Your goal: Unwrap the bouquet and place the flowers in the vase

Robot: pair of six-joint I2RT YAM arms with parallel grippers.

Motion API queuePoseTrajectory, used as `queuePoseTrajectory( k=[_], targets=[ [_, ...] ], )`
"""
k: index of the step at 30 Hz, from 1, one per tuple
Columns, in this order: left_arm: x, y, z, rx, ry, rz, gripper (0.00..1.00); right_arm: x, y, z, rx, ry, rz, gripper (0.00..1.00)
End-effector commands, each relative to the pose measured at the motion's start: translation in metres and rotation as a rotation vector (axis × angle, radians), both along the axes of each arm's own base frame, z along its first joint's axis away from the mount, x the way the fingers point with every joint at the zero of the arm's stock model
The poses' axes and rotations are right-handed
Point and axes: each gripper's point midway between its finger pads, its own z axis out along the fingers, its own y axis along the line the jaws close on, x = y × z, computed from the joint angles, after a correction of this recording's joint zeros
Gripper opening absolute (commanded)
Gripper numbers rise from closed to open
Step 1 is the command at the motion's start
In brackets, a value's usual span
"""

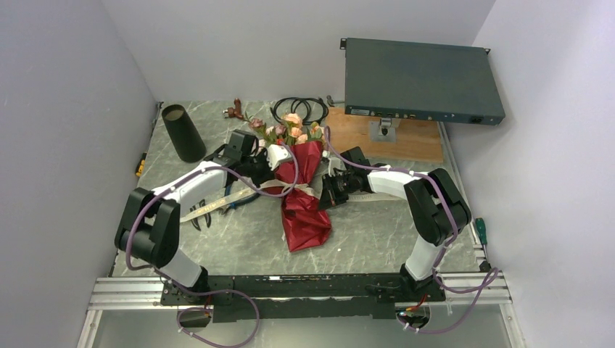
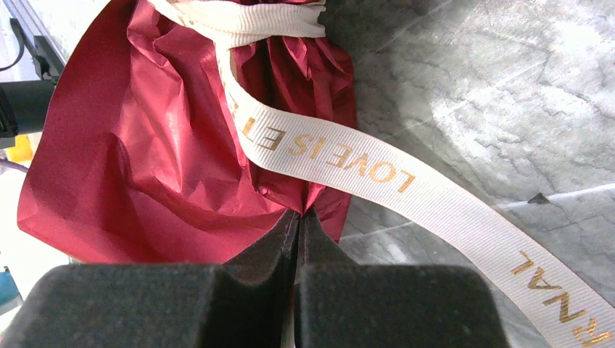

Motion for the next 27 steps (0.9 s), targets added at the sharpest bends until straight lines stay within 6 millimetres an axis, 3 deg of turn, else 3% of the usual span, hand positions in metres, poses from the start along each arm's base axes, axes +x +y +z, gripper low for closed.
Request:
queuePoseTrajectory(
  k=[1,3,7,10,16,21,27],
  targets=[
    [0.000,-0.001,0.030,-0.053,-0.102,-0.003,0.00,0.003,-0.001,0.008,0.006,-0.051,0.000,0.00],
    [-0.006,-0.008,0.039,-0.086,-0.109,-0.054,0.00,0.002,-0.001,0.008,0.007,-0.045,0.000,0.00],
    [-0.016,-0.028,0.054,-0.143,-0.064,-0.140,0.30,0.002,0.001,0.009,0.013,-0.049,0.002,0.00],
    [-0.022,-0.043,0.049,-0.130,-0.038,-0.183,0.38,0.002,0.002,0.009,0.012,-0.048,0.004,0.00],
    [-0.027,-0.055,0.031,-0.108,0.018,-0.207,0.31,0.003,0.002,0.010,0.012,-0.050,0.001,0.00],
    [-0.034,-0.053,0.014,-0.077,0.088,-0.214,0.34,0.002,0.001,0.010,0.011,-0.052,0.002,0.00],
    [-0.032,-0.036,-0.003,-0.032,0.128,-0.151,0.16,0.000,0.000,0.009,0.007,-0.053,0.003,0.00]
  ],
)
